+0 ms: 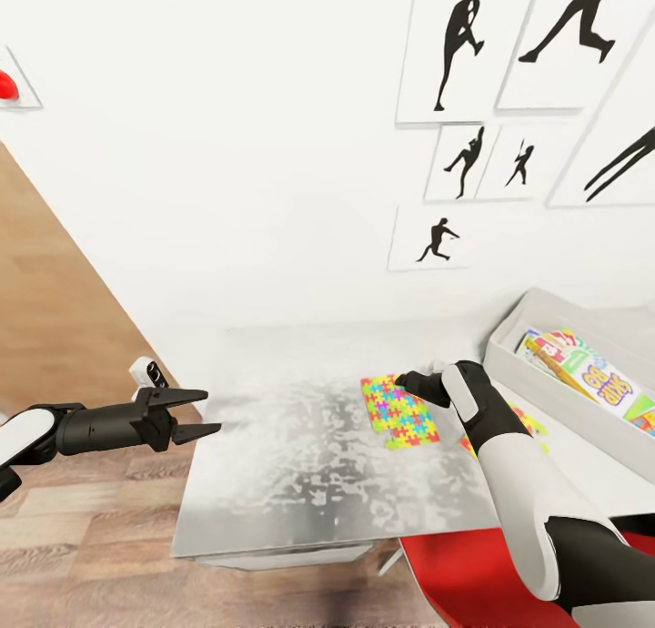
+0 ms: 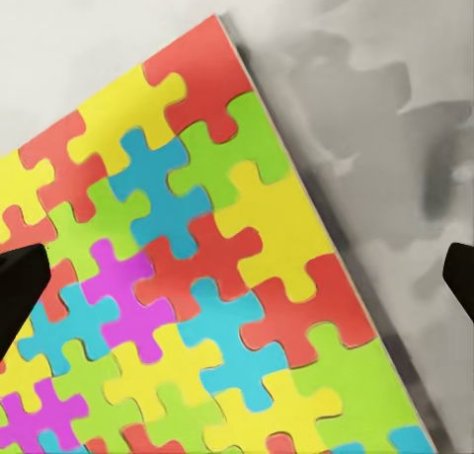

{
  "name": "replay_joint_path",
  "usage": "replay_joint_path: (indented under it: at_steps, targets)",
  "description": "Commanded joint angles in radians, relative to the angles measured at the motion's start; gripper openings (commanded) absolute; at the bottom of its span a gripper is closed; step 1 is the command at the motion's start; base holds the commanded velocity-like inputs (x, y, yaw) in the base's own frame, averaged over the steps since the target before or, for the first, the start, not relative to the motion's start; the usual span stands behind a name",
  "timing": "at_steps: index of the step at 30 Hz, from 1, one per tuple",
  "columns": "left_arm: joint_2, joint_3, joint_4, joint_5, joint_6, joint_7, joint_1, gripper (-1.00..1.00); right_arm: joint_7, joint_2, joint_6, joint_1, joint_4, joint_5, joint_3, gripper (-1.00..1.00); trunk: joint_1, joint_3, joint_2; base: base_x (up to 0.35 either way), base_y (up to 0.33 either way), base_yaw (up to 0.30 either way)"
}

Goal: Put all the toys in the child's room - the three board games (two on the bed and one on the table), the two jigsaw puzzles on the table, and the tennis ball on the table - inside the toy box on the table in the child's room.

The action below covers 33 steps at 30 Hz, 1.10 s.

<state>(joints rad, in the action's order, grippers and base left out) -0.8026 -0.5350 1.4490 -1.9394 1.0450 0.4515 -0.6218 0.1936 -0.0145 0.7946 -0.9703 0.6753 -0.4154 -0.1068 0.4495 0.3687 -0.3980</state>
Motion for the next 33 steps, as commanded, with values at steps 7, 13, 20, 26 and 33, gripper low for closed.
replay_joint_path:
  at_steps: [7, 13, 20, 26, 33]
  targets:
    - [-0.001, -0.003, -0.001, 0.005, 0.0, 0.01, -0.002, 1.0, 0.009, -0.002, 0.003, -0.001, 0.001, -0.012, -0.002, 1.0, 0.001, 0.013, -0.002, 0.0, 0.0, 0.0]
    - [-0.001, -0.002, -0.001, 0.005, 0.0, 0.01, -0.002, 1.0, 0.009, -0.002, 0.003, -0.001, 0.001, -0.009, -0.002, 1.0, 0.001, 0.021, -0.002, -0.033, 0.051, 0.0]
    - [-0.001, -0.002, -0.001, 0.005, 0.0, 0.01, -0.002, 1.0, 0.009, -0.003, 0.003, -0.001, 0.001, -0.004, -0.002, 1.0, 0.001, 0.022, -0.002, -0.037, 0.065, 0.0]
    - [-0.001, -0.002, -0.001, 0.005, 0.001, 0.01, -0.002, 1.0, 0.009, -0.004, 0.003, -0.001, 0.001, -0.004, 0.0, 1.0, 0.001, 0.022, -0.002, -0.082, 0.233, 0.0]
    - [-0.001, -0.002, -0.001, 0.005, 0.001, 0.01, -0.002, 1.0, 0.009, -0.004, 0.003, -0.001, 0.001, -0.005, 0.001, 1.0, 0.001, 0.022, -0.002, -0.086, 0.264, 0.0]
